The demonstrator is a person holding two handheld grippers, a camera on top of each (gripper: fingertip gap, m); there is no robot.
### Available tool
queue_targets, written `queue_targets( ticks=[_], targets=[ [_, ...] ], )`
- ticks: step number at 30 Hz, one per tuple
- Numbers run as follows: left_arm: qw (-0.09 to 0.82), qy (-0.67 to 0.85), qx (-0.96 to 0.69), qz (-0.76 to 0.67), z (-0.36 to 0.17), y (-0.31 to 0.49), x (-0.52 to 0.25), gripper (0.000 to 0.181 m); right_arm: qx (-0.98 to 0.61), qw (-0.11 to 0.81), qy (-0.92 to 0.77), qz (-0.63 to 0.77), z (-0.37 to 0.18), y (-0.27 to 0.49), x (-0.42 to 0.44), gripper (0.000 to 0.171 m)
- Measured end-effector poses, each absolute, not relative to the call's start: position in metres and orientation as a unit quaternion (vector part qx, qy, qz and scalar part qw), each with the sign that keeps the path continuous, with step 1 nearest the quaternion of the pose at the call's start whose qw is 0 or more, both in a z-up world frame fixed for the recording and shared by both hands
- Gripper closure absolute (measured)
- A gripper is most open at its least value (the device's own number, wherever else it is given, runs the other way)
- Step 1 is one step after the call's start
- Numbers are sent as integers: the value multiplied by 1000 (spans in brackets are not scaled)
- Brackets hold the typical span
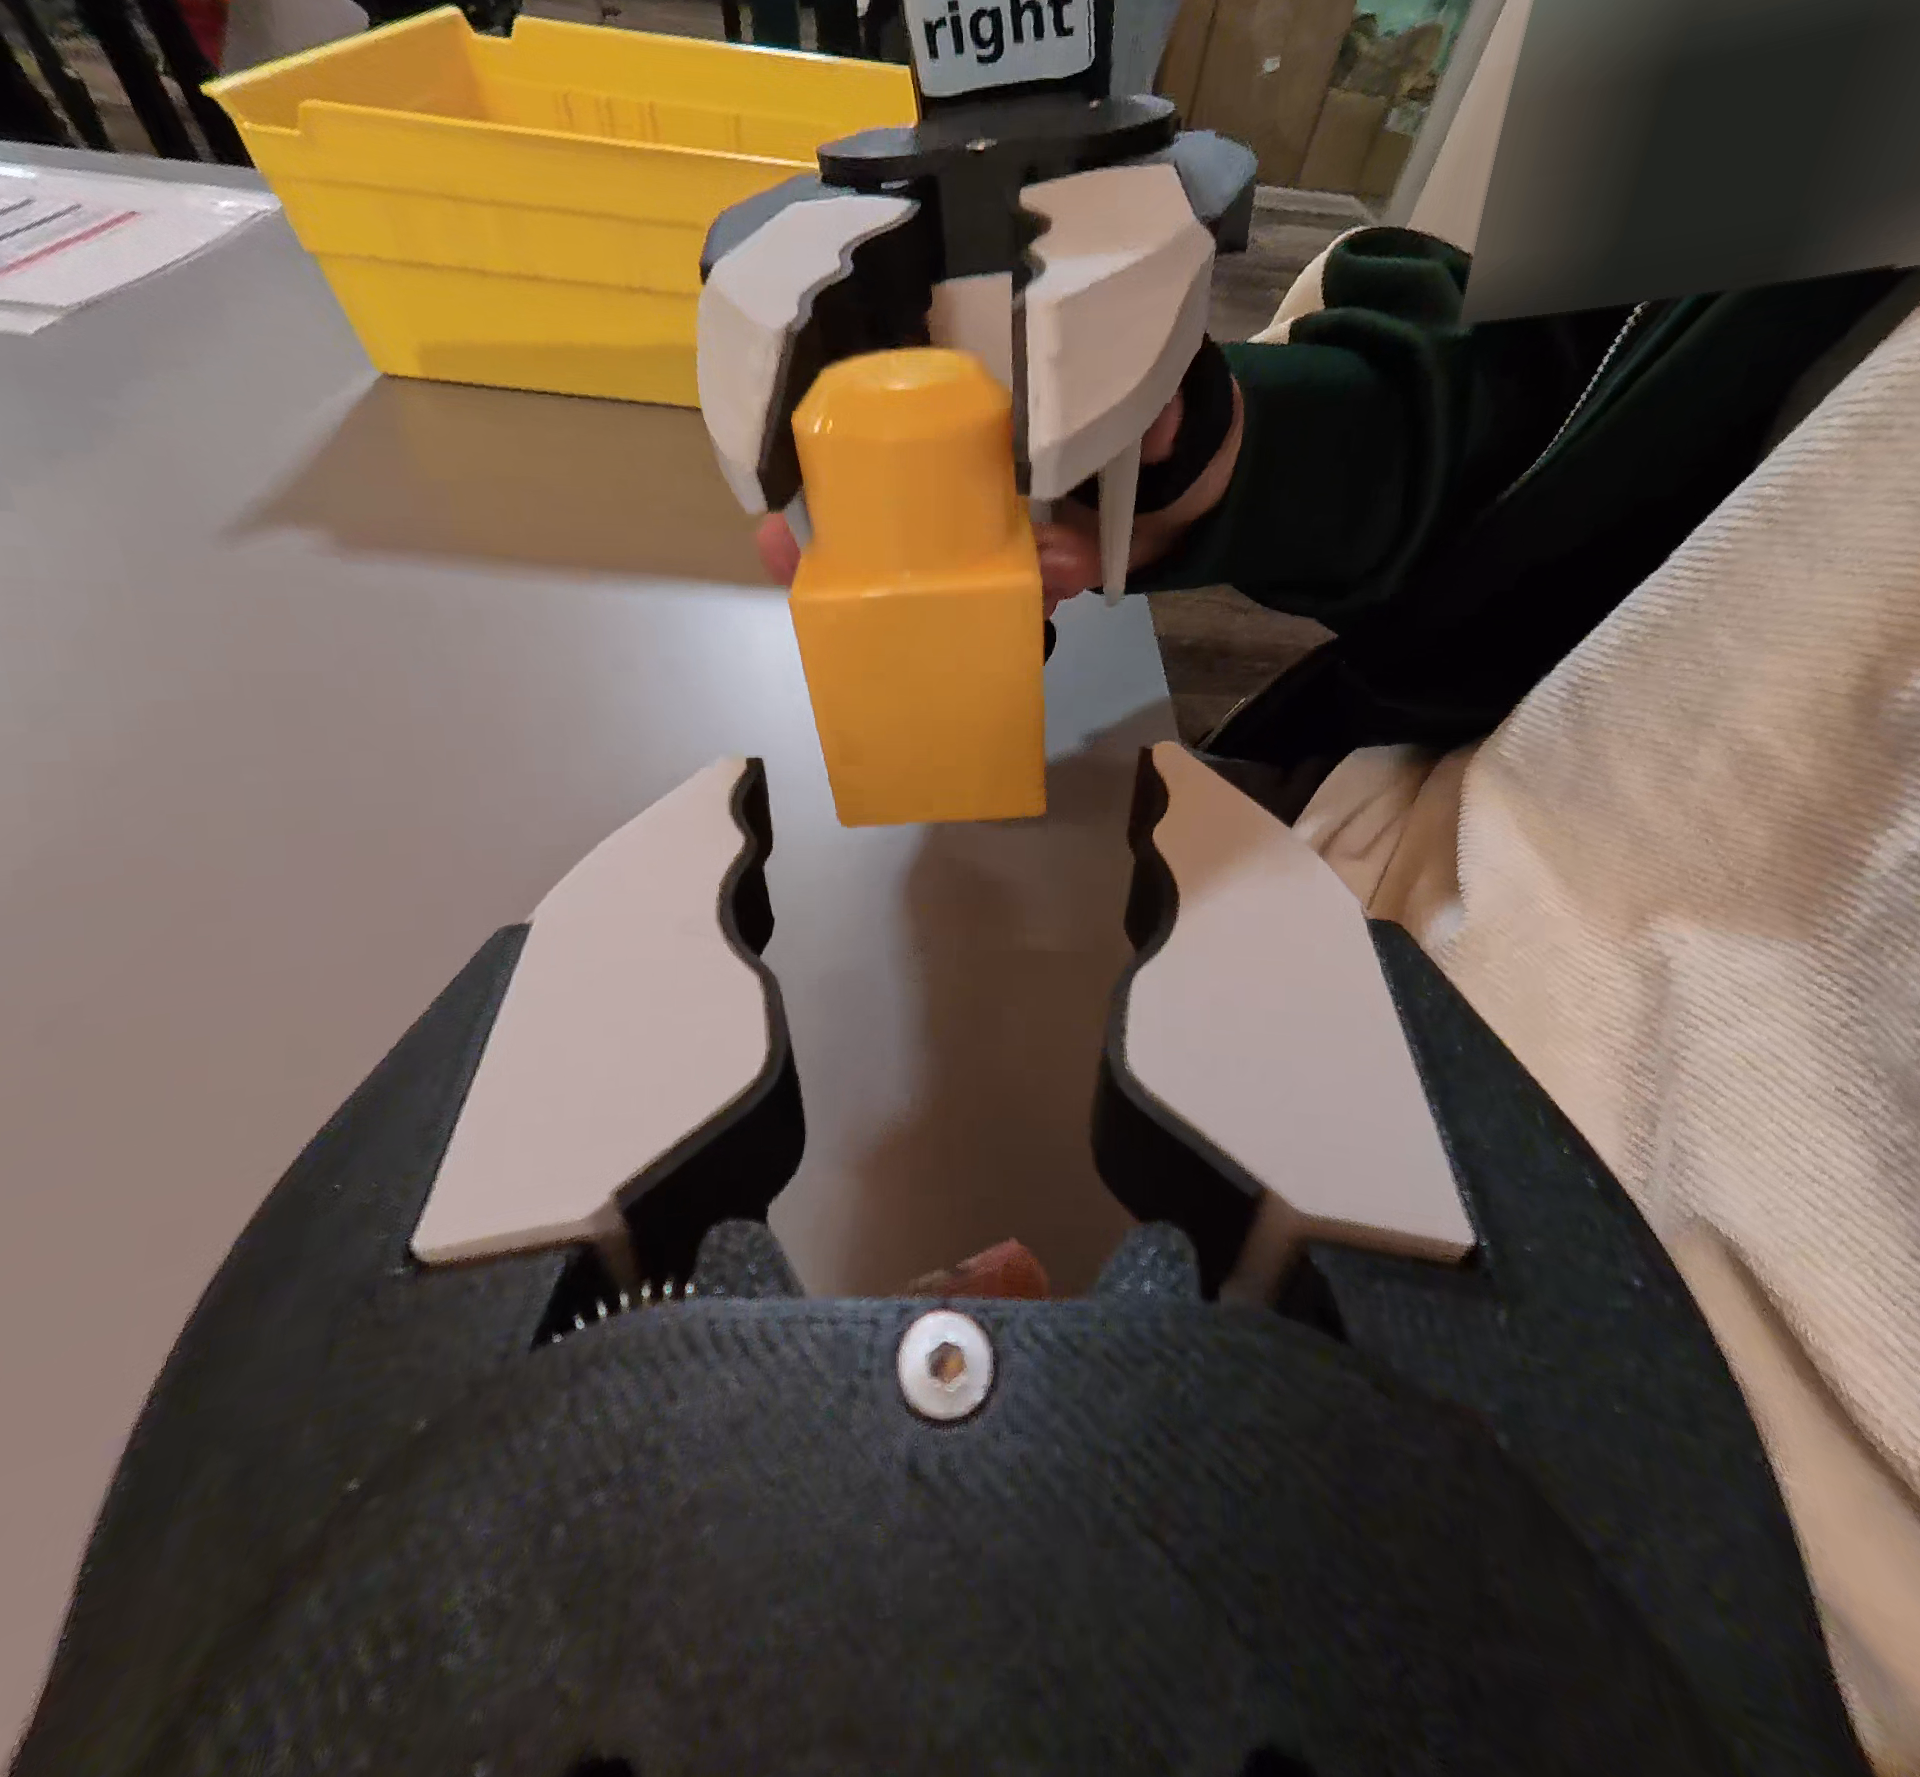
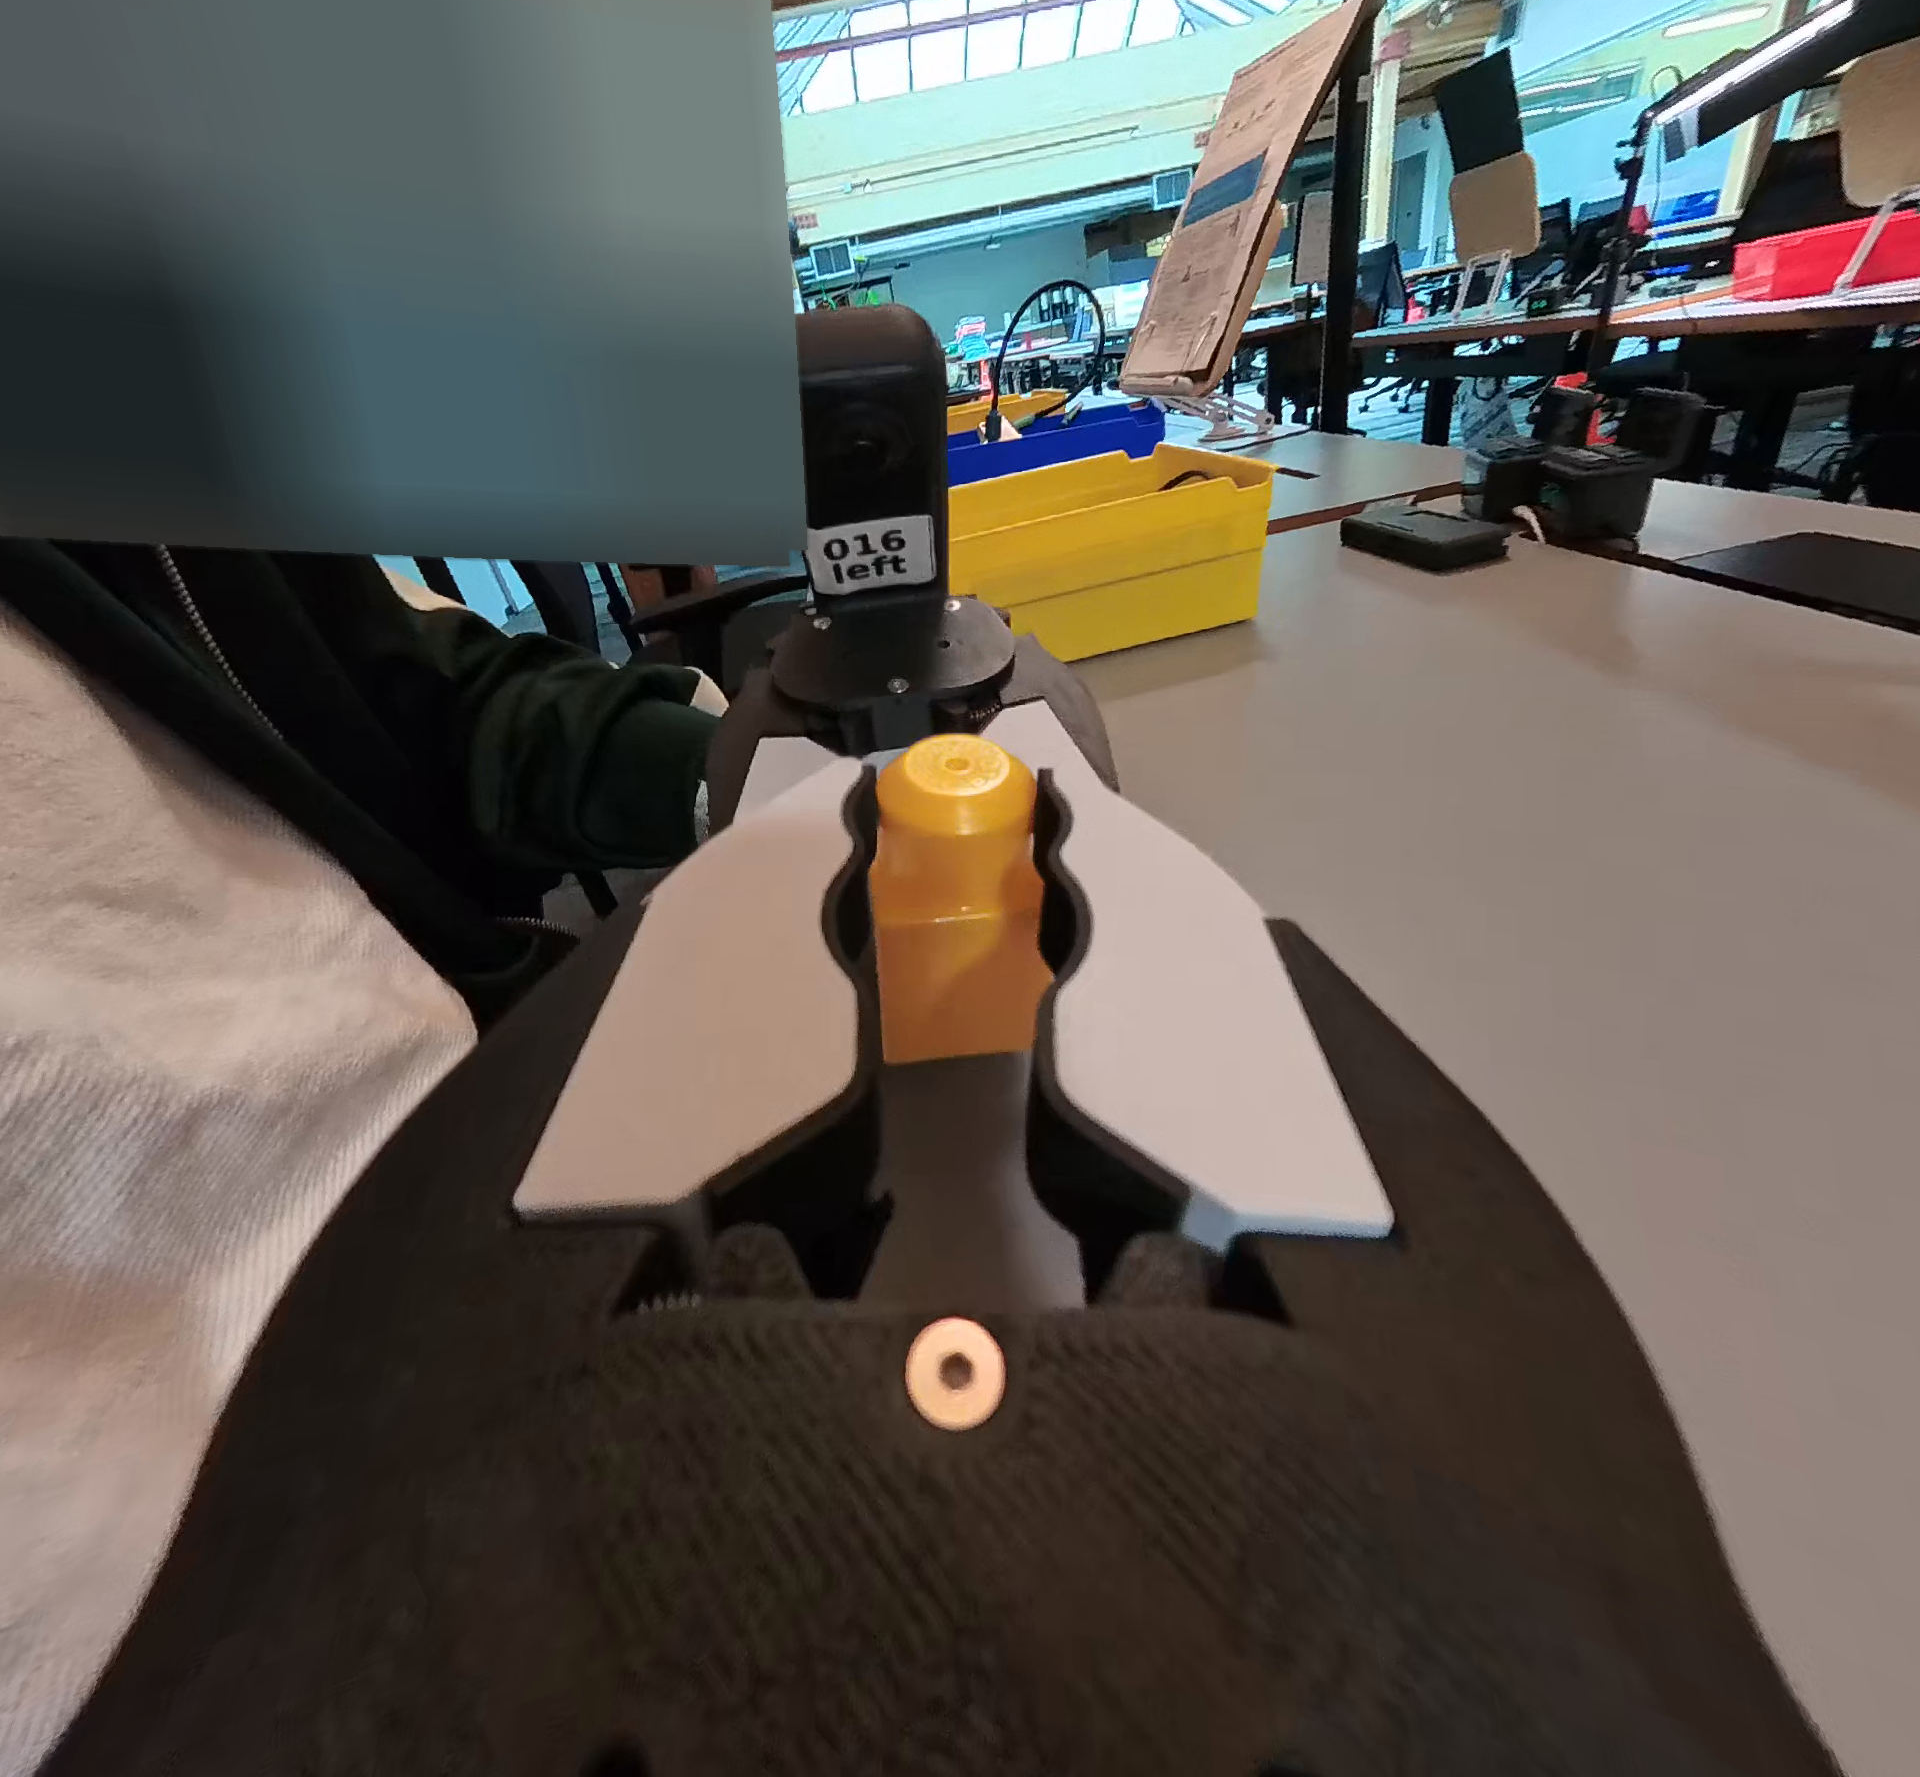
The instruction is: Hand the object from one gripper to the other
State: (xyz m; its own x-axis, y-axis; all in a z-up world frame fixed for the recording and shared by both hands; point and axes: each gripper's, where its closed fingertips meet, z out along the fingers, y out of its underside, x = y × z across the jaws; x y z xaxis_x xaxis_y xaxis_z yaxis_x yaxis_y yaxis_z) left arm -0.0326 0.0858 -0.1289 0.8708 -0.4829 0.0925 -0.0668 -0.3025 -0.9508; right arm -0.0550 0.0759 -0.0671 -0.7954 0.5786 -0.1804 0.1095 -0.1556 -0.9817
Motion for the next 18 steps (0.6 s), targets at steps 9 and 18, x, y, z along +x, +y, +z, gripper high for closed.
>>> queue_targets(
  ticks=[9,18],
  targets=[
    [605,141,-753,-218,-113,86,-38,140,-286,178,-631,699,-70,75,-59,142],
    [616,120,-738,-246,-108,86,-42,146,-298,225,-603,705,-61,83,-67,115]
  ],
)
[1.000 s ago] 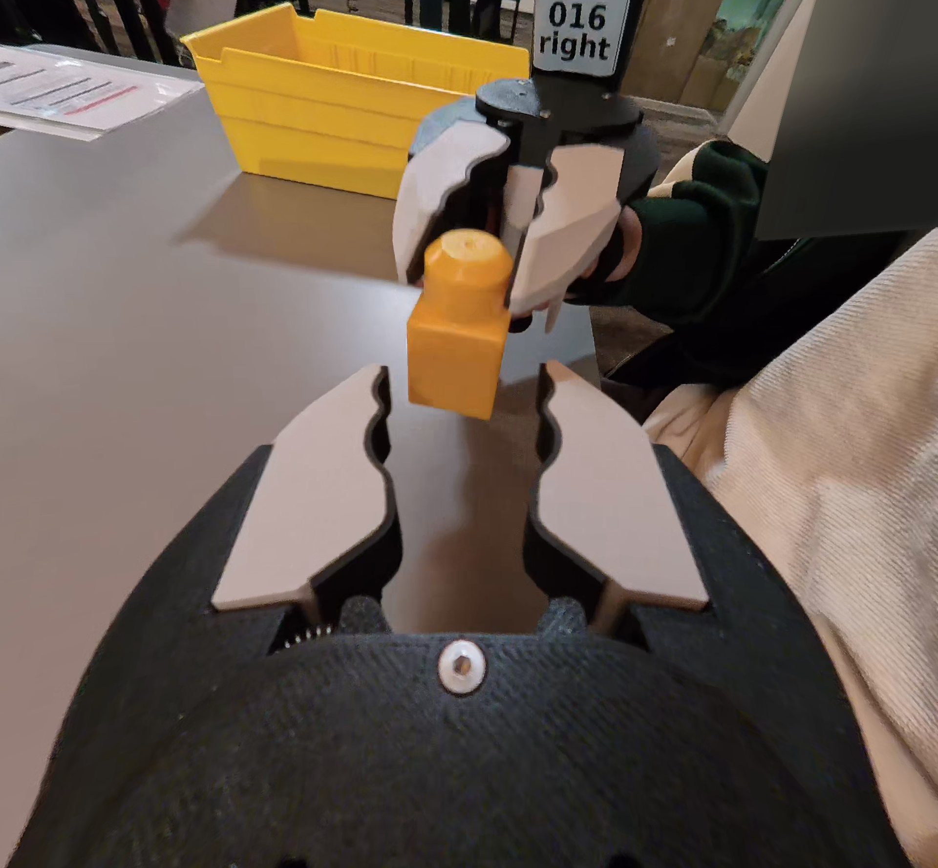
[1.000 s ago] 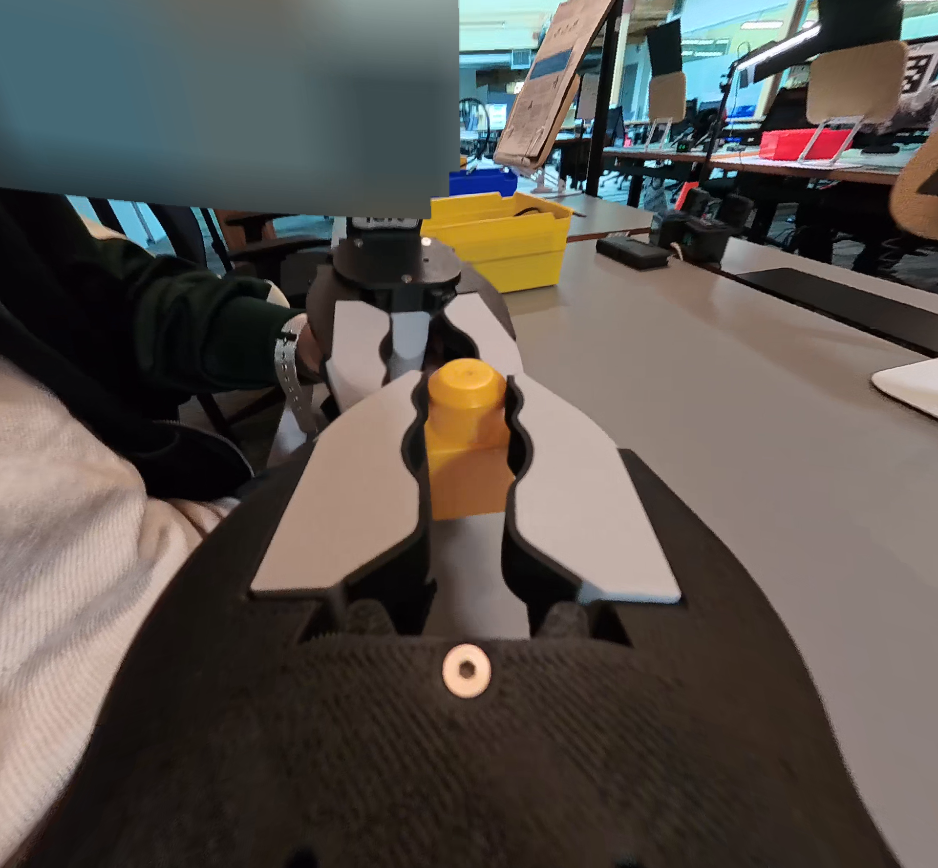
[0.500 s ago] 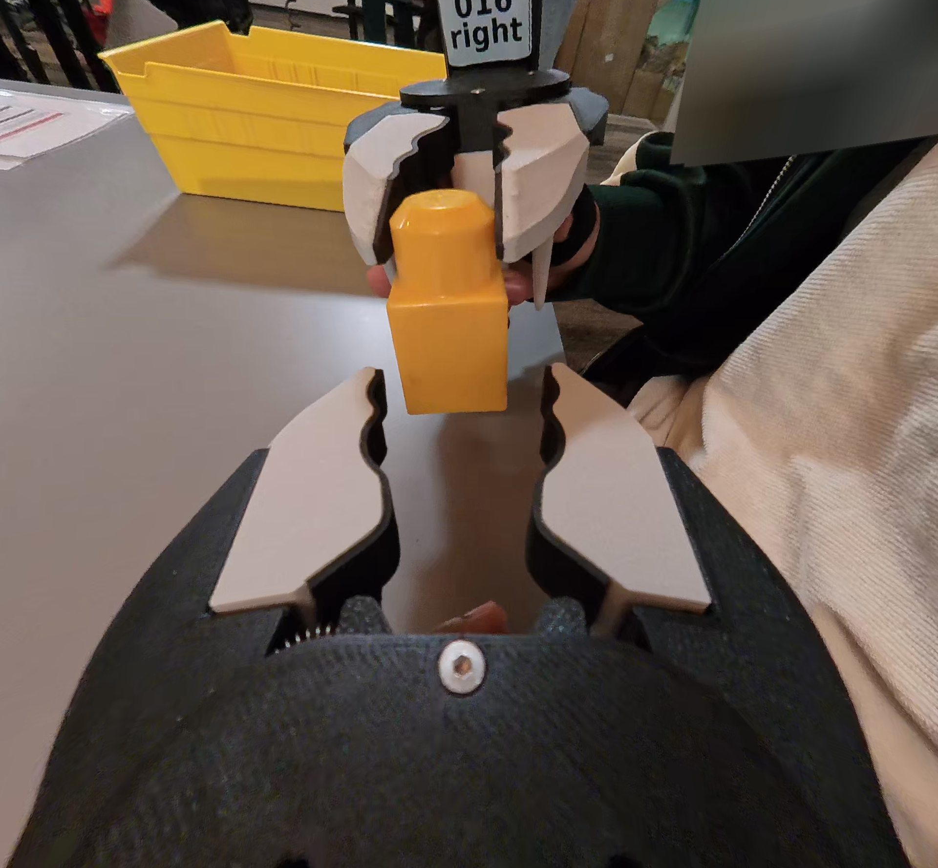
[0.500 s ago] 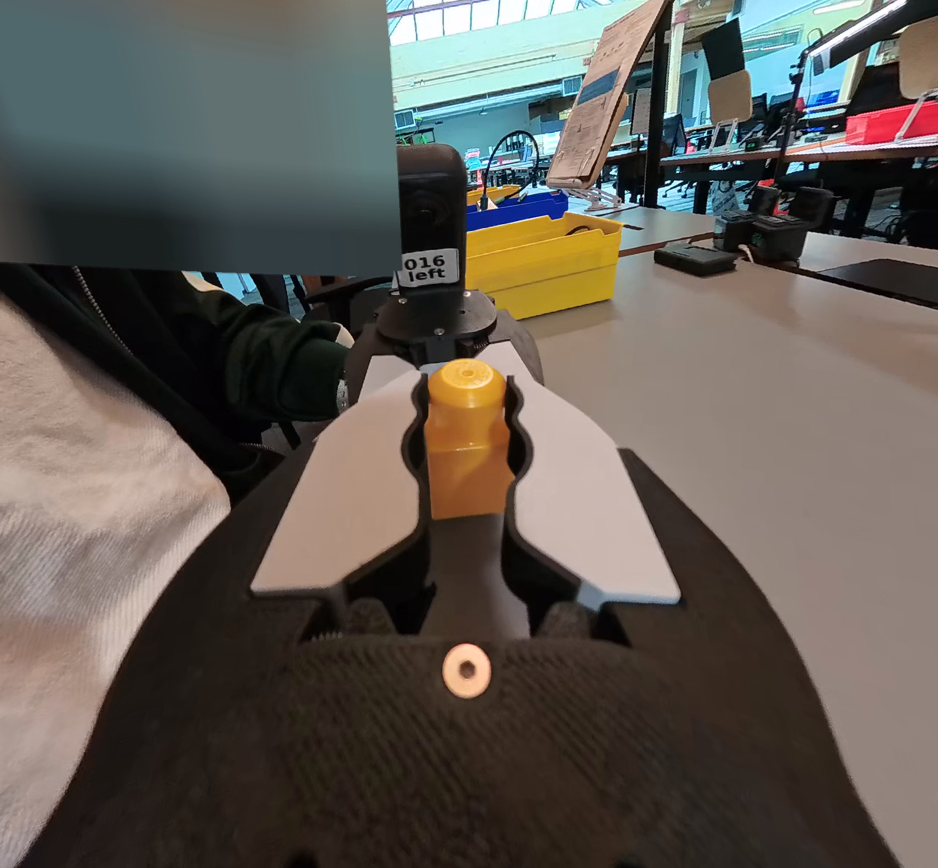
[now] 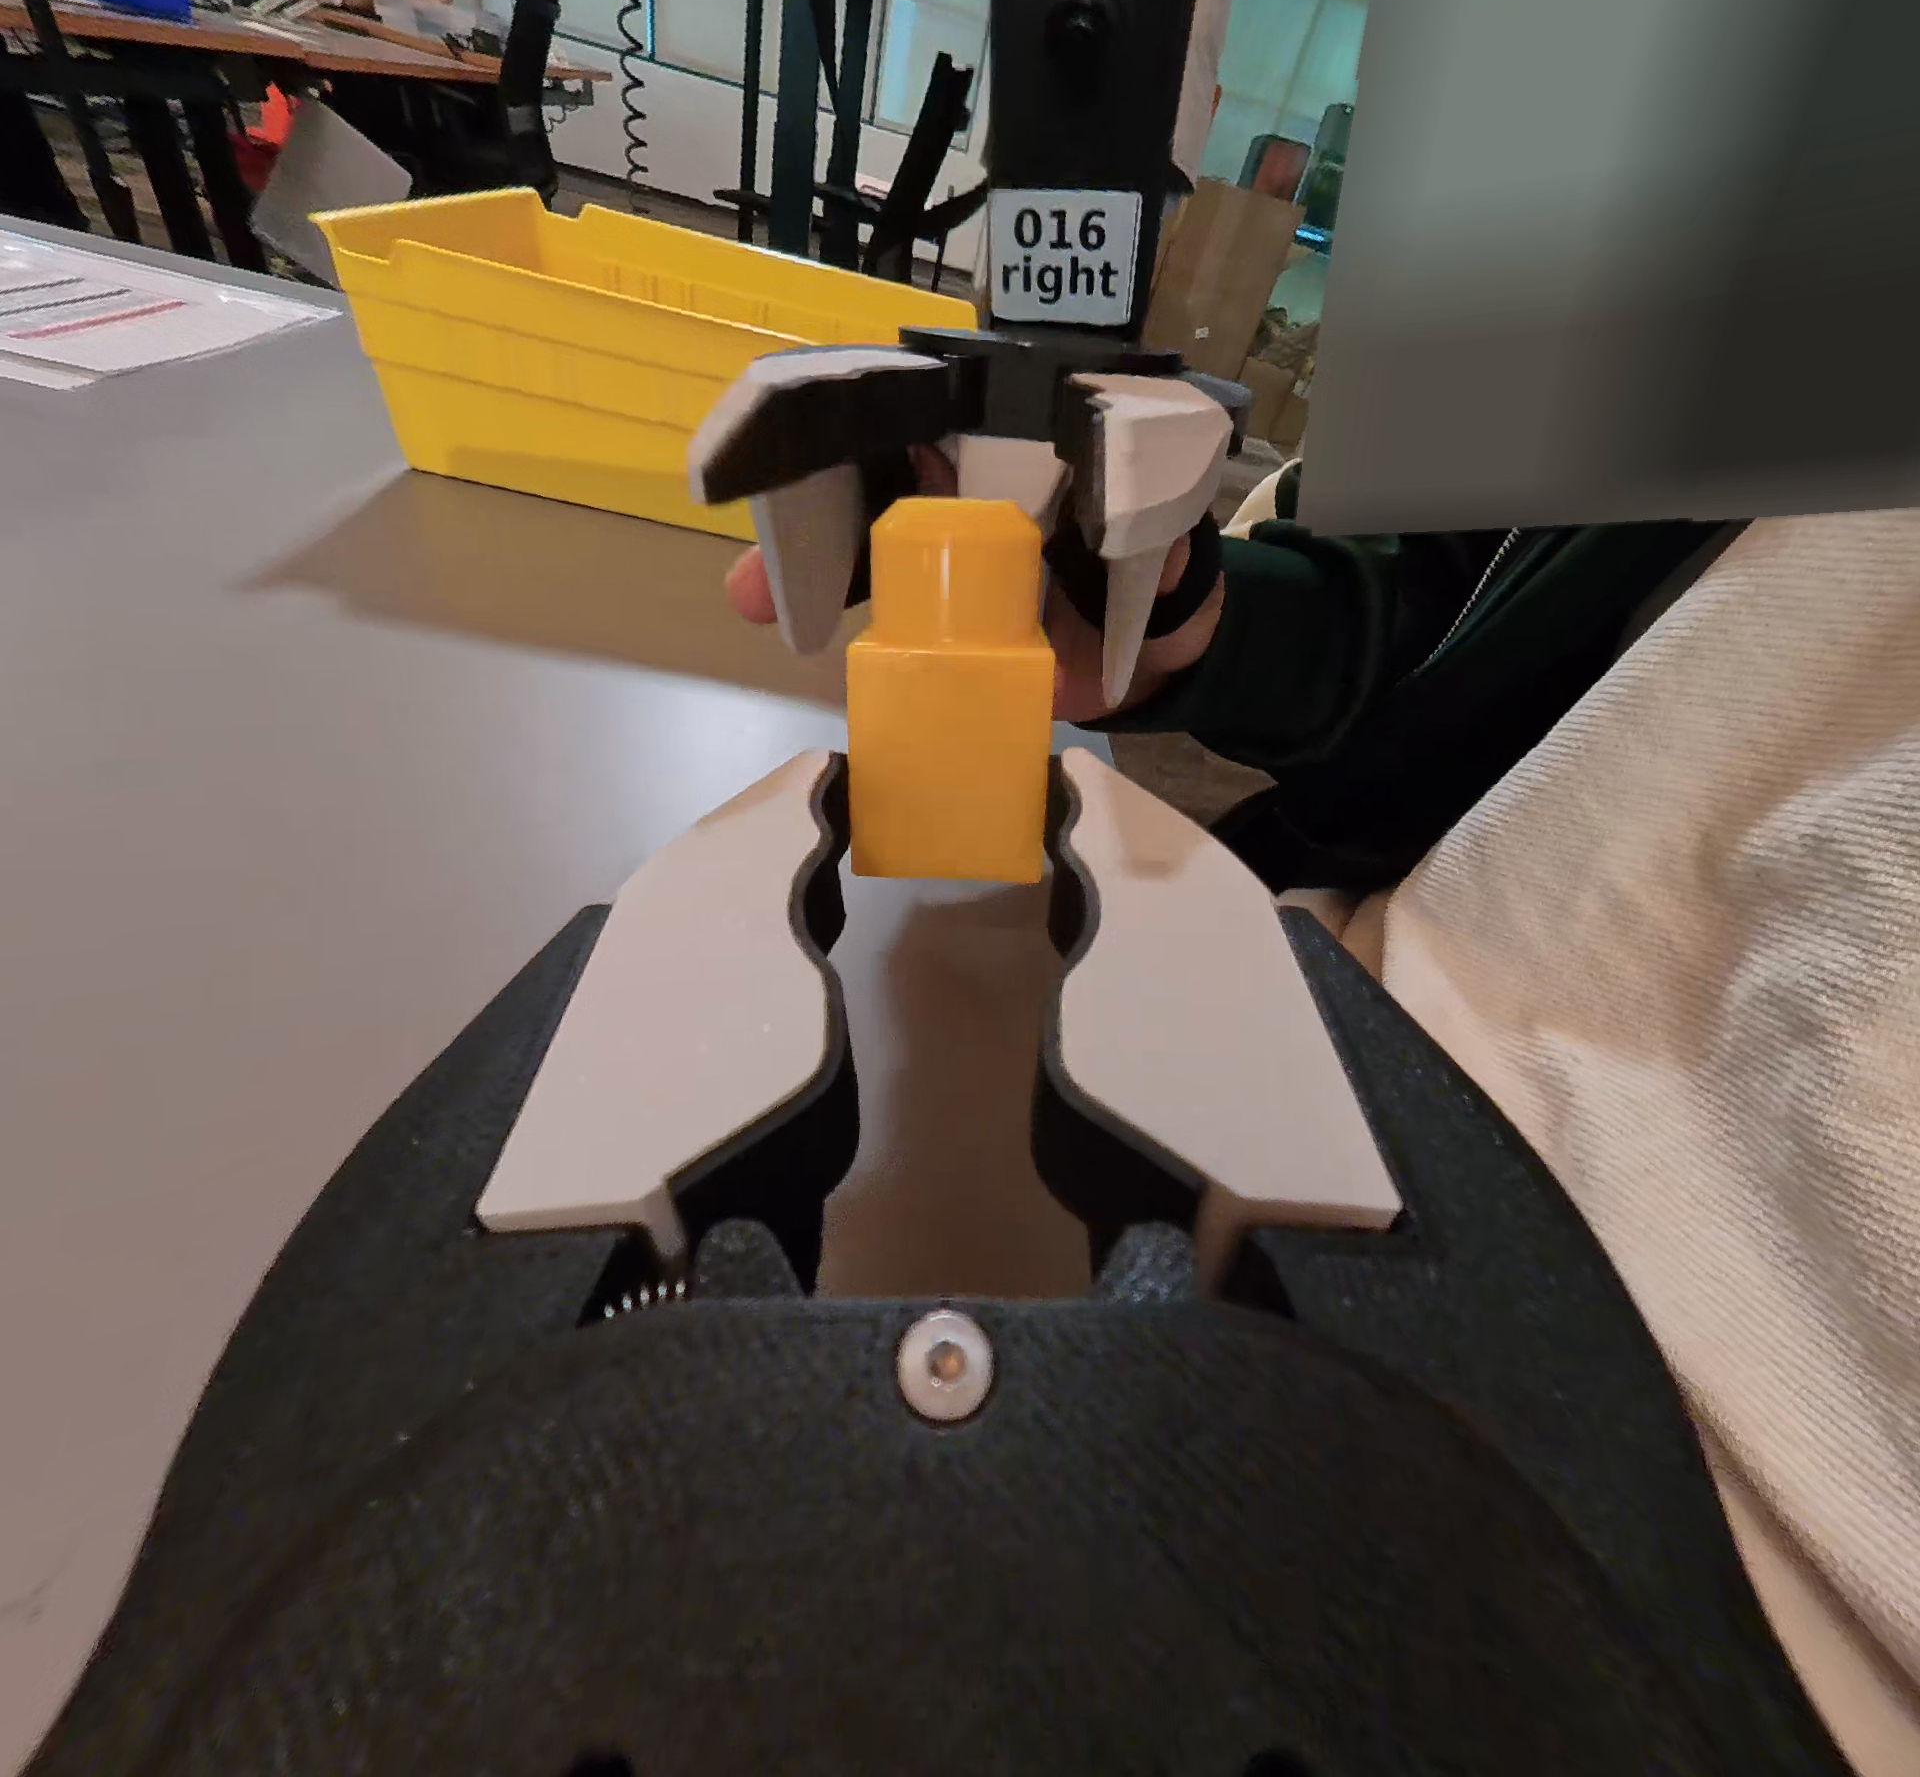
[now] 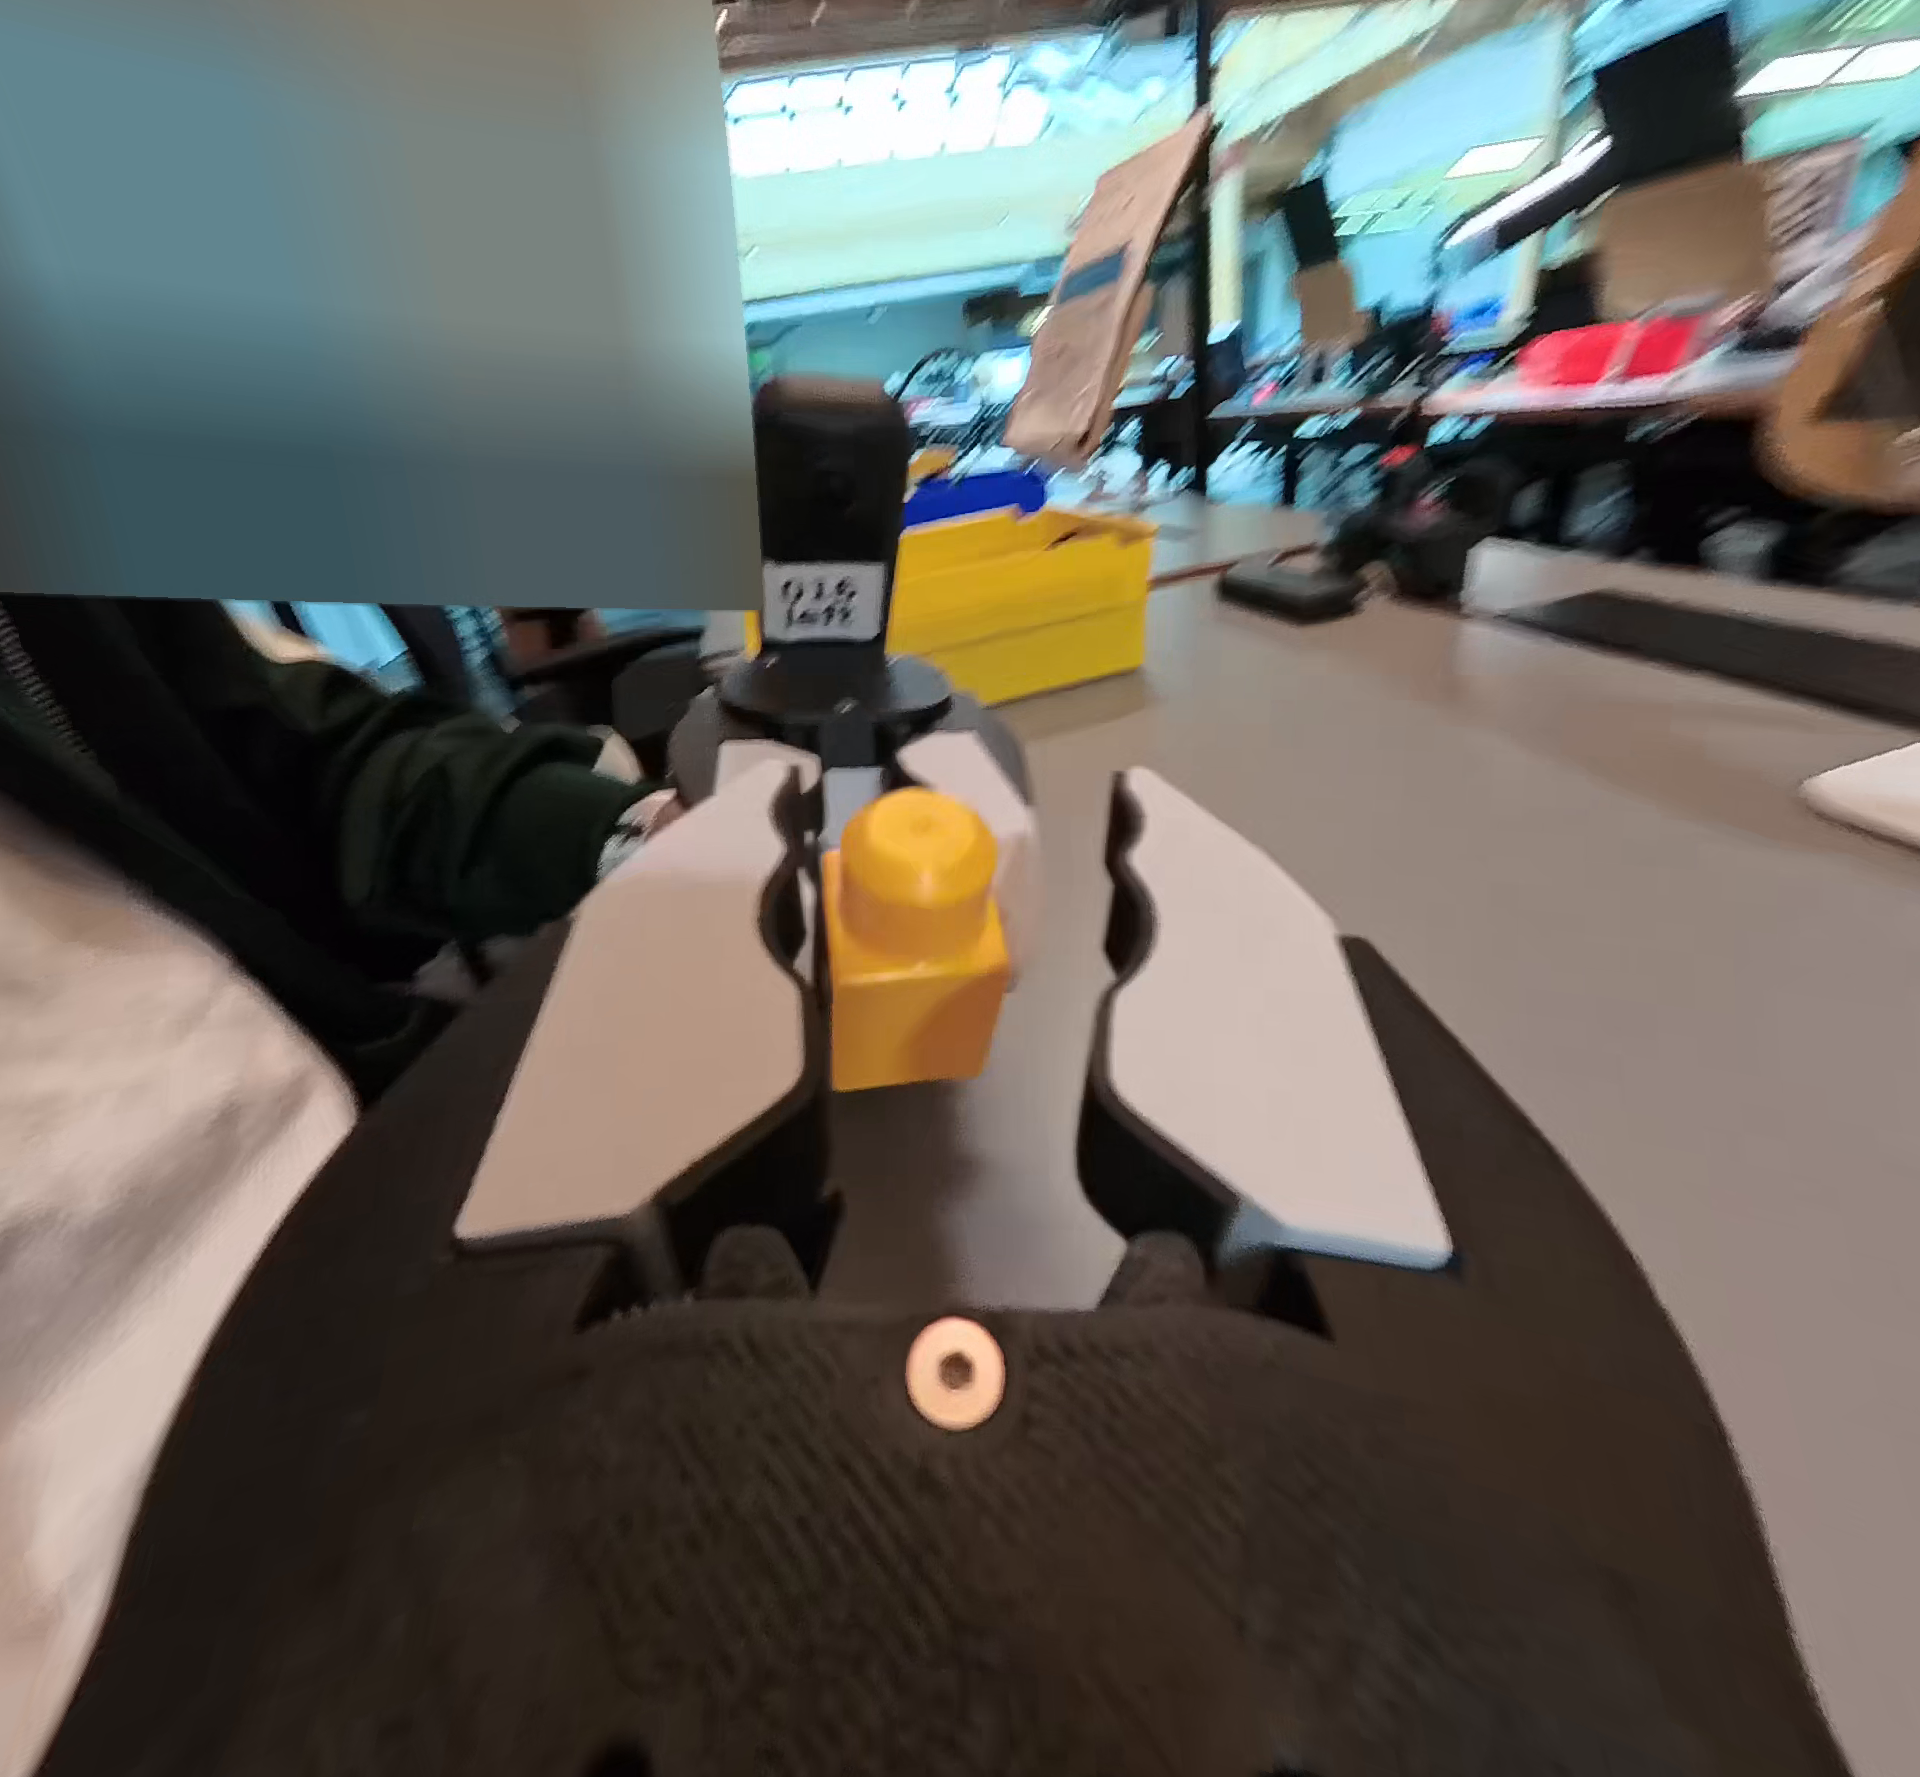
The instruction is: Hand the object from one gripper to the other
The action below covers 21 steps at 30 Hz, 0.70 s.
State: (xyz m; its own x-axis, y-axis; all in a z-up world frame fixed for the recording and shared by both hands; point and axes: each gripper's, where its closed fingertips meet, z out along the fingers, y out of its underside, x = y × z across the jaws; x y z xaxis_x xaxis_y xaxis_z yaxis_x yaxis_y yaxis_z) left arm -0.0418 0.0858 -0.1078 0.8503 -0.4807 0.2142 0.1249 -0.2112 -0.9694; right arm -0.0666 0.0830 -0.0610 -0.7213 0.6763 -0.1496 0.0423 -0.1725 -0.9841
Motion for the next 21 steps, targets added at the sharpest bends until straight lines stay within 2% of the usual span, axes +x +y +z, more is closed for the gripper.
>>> queue_targets(
  ticks=[2,7,17,21],
  targets=[
    [623,114,-728,-262,-104,84,-44,146,-302,243,-584,713,-55,91,-68,110],
    [647,88,-686,-321,-89,78,-52,147,-305,203,-557,745,-48,99,-64,118],
    [673,51,-652,-346,-77,76,-65,147,-307,191,-594,719,-64,85,-66,119],
    [666,67,-660,-339,-81,78,-57,147,-306,187,-570,739,-56,80,-65,131]
  ],
)
